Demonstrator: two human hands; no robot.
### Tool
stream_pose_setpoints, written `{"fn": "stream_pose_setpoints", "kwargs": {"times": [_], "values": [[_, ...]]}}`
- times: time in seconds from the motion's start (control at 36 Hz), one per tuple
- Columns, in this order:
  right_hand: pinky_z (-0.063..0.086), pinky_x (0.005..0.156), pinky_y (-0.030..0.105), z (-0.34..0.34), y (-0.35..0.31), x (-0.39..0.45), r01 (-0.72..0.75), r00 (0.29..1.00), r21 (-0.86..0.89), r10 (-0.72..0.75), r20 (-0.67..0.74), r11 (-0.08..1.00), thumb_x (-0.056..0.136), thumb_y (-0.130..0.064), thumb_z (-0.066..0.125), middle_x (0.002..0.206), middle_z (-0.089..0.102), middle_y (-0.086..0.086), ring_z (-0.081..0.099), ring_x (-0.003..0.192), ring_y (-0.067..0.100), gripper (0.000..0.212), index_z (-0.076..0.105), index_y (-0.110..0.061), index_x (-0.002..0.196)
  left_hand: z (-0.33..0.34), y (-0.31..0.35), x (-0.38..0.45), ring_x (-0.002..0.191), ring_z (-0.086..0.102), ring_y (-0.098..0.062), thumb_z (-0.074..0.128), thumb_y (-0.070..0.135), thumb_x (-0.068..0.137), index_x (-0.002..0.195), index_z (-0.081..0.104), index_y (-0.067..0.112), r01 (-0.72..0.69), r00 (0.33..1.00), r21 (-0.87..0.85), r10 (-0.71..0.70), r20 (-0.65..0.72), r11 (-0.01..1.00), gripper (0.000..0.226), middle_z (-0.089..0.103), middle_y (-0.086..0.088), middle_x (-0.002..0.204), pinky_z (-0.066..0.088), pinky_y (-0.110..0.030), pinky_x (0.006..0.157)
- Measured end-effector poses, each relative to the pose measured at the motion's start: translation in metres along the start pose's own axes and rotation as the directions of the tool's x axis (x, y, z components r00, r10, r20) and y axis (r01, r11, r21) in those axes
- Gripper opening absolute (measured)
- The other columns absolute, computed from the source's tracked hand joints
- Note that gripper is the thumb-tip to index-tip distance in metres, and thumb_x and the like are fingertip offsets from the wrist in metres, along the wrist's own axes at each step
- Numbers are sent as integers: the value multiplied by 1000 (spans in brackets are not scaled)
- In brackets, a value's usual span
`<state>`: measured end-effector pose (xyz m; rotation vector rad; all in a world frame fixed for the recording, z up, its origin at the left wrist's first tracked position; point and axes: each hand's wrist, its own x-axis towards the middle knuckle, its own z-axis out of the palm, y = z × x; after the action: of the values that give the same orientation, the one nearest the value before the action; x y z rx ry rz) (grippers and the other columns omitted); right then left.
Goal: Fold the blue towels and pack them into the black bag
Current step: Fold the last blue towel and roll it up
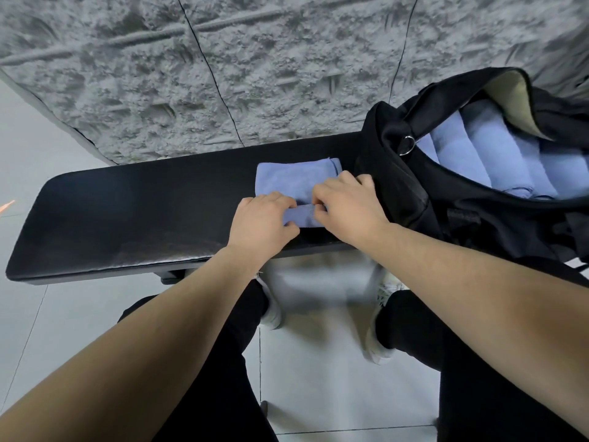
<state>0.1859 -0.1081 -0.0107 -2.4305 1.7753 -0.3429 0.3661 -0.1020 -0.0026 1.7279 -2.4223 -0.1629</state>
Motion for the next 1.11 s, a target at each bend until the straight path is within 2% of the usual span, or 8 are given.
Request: {"fn": "stream_pose_setpoints", "kwargs": {"times": [0.14, 0.22, 0.44, 0.53, 0.67, 0.81, 0.92, 1.11], "values": [[37, 78, 39, -2, 2, -12, 130, 992, -57, -129, 12, 990, 74, -39, 61, 85, 61, -8, 54, 85, 21, 23, 63, -20, 86, 0, 1, 1, 76, 58, -21, 60, 26, 84, 93, 68, 21, 41, 999, -74, -39, 25, 996, 14, 61, 4, 84, 39, -32, 78], [41, 73, 42, 4, 3, -20, 167, 986, -79, -164, 36, 983, 69, -19, 68, 92, 63, 0, 56, 85, 27, 27, 63, -12, 95, -2, 3, -1, 74, 58, -20, 59, 24, 83, 92, 68, 21, 68, 997, -91, -64, 49, 994, 13, 64, 3, 82, 40, -32, 79], [35, 84, 35, -10, -4, -25, 160, 976, -45, -152, 157, 986, 82, -28, 56, 102, 62, -5, 52, 97, 21, 31, 60, -17, 110, -14, 10, -12, 59, 45, -22, 52, 25, 86, 83, 61, 21, 170, 970, -111, -146, 195, 979, 11, 54, -1, 61, 30, -27, 71], [35, 86, 34, -9, -4, -26, 160, 977, -51, -151, 153, 986, 83, -33, 53, 99, 63, -6, 51, 97, 20, 31, 63, -18, 108, -16, 10, -15, 65, 50, -23, 53, 27, 86, 90, 65, 21, 180, 963, -138, -146, 225, 974, 14, 59, 0, 69, 37, -29, 74], [45, 76, 40, -4, -5, -27, 147, 988, -74, -149, -28, 986, 75, -35, 37, 80, 59, -1, 53, 84, 26, 41, 73, -14, 78, -19, 7, -13, 91, 57, -19, 55, 28, 89, 105, 69, 24, 183, 965, -198, -137, 225, 963, 22, 63, 9, 104, 45, -37, 90], [42, 73, 39, -3, -7, -21, 82, 996, -66, -84, -28, 994, 79, -35, 30, 76, 56, -1, 50, 80, 25, 47, 72, -14, 72, -15, 1, -11, 115, 43, -18, 54, 27, 91, 123, 62, 28, 76, 989, -132, -57, 138, 988, 32, 55, 11, 123, 32, -32, 93], [33, 83, 38, -5, -7, -14, 61, 996, -69, -56, 71, 996, 90, -33, 36, 91, 58, 0, 47, 95, 24, 40, 70, -14, 82, -16, 0, -9, 106, 51, -19, 56, 24, 90, 115, 67, 27, 5, 999, -58, -3, 36, 998, 27, 61, 9, 116, 36, -32, 88], [29, 84, 35, -4, -5, -2, -29, 988, 1, 28, 149, 1000, 92, -27, 40, 94, 51, -4, 45, 102, 22, 17, 56, -23, 88, -18, -1, -6, 83, 44, -16, 60, 23, 82, 118, 64, 28, -5, 992, 3, 5, 127, 1000, 36, 58, 9, 107, 28, -27, 71]]}}
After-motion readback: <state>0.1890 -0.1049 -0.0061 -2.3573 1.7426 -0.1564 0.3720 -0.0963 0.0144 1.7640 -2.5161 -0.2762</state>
